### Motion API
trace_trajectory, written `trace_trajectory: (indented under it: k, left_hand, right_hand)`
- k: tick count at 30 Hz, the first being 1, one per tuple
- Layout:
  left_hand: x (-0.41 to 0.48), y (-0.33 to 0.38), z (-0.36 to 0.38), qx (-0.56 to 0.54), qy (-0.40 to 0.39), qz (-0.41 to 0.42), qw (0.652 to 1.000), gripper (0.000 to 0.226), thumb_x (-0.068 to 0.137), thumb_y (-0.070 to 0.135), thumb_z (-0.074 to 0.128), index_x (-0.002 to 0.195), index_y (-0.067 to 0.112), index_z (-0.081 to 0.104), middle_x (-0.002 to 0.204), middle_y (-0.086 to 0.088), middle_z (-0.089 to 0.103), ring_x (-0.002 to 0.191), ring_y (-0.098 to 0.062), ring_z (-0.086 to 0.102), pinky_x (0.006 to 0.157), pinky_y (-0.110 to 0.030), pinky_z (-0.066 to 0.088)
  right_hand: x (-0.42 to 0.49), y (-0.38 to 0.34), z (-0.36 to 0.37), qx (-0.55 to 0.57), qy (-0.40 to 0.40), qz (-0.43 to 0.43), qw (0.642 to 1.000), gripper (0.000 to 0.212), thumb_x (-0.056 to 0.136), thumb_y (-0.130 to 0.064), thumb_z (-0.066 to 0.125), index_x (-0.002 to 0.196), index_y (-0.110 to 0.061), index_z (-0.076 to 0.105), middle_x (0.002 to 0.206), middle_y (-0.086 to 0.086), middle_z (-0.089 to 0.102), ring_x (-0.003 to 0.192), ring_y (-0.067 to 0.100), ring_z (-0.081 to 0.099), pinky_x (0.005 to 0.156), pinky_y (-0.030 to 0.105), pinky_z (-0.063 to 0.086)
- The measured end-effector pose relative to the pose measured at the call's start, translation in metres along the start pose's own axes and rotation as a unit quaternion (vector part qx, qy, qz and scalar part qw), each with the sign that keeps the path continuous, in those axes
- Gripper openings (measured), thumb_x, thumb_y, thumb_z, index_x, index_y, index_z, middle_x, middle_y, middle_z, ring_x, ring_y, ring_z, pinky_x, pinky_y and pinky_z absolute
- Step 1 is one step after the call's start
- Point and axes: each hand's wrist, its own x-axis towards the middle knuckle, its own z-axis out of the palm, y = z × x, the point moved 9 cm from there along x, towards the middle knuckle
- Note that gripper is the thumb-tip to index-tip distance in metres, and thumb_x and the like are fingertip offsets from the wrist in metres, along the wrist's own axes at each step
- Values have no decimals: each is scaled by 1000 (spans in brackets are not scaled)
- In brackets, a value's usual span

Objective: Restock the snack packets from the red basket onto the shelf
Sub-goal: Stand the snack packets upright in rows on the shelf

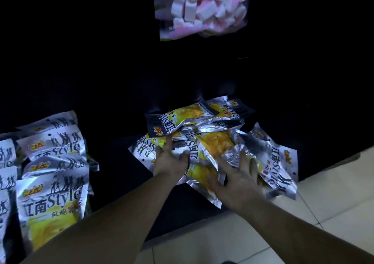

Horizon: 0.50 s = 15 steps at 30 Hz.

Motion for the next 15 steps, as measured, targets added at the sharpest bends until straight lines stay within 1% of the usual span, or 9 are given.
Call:
trace_trajectory:
  k: [2, 4, 6, 7, 9, 10, 12, 13, 15]
  left_hand:
    - [-5, -5, -5, -75, -19, 13, 997, 77, 78, 63, 60, 145, 69, 24, 162, -2, 34, 140, -29, 49, 104, -47, 52]
    - [-13, -14, -11, -114, -44, 23, 992, 81, 74, 67, 66, 147, 63, 31, 163, 7, 35, 144, -19, 44, 112, -45, 46]
    - [-22, -21, -17, -116, -73, 24, 990, 90, 68, 74, 69, 149, 56, 33, 163, 6, 36, 143, -16, 46, 114, -43, 45]
    - [-26, -24, -21, -116, -91, 14, 989, 92, 66, 75, 68, 149, 55, 35, 160, 3, 40, 137, -16, 53, 112, -42, 48]
    - [-31, -27, -33, -98, -128, 0, 987, 86, 66, 75, 65, 147, 55, 41, 153, 1, 51, 123, -14, 65, 107, -40, 52]
    - [-34, -24, -43, -79, -141, -4, 987, 81, 69, 73, 65, 145, 53, 44, 150, 1, 54, 122, -13, 65, 108, -38, 51]
    - [-39, -21, -67, -39, -151, -5, 988, 68, 84, 61, 67, 148, 46, 47, 151, 3, 53, 126, -13, 59, 109, -28, 46]
    - [-42, -18, -78, -15, -155, -2, 988, 65, 90, 54, 67, 150, 43, 44, 152, 3, 51, 127, -12, 56, 105, -22, 43]
    - [-47, -11, -97, 50, -167, 7, 985, 66, 95, 51, 64, 155, 40, 37, 156, 2, 44, 134, -14, 50, 100, -15, 36]
  right_hand:
    - [5, -13, -2, 21, -2, -54, 998, 65, 87, -75, 47, 143, -72, 13, 165, -14, -21, 150, 22, -29, 119, 65, 16]
    - [11, -33, 1, -24, -26, -104, 994, 63, 87, -79, 42, 142, -73, 12, 165, -16, -21, 150, 21, -30, 119, 67, 10]
    - [18, -49, 10, -39, -84, -121, 988, 63, 86, -83, 37, 143, -72, 13, 164, -18, -25, 148, 19, -34, 118, 69, 5]
    - [21, -53, 16, -22, -116, -113, 987, 64, 84, -86, 35, 143, -72, 15, 164, -19, -25, 147, 19, -37, 118, 69, 4]
    - [27, -56, 25, 1, -170, -83, 982, 70, 78, -93, 30, 144, -70, 18, 164, -19, -23, 144, 22, -40, 119, 68, 1]
    - [28, -57, 27, -8, -185, -71, 980, 75, 75, -96, 26, 145, -69, 19, 165, -17, -23, 145, 25, -39, 120, 67, -2]
    - [30, -62, 28, -26, -200, -60, 978, 80, 74, -97, 22, 147, -66, 20, 166, -14, -22, 146, 30, -37, 120, 64, -6]
    - [29, -65, 27, -32, -204, -58, 977, 79, 75, -96, 22, 147, -65, 21, 166, -12, -21, 146, 32, -36, 120, 64, -6]
    - [24, -73, 21, -41, -200, -56, 977, 77, 79, -93, 23, 149, -61, 24, 167, -9, -18, 148, 34, -33, 120, 64, -4]
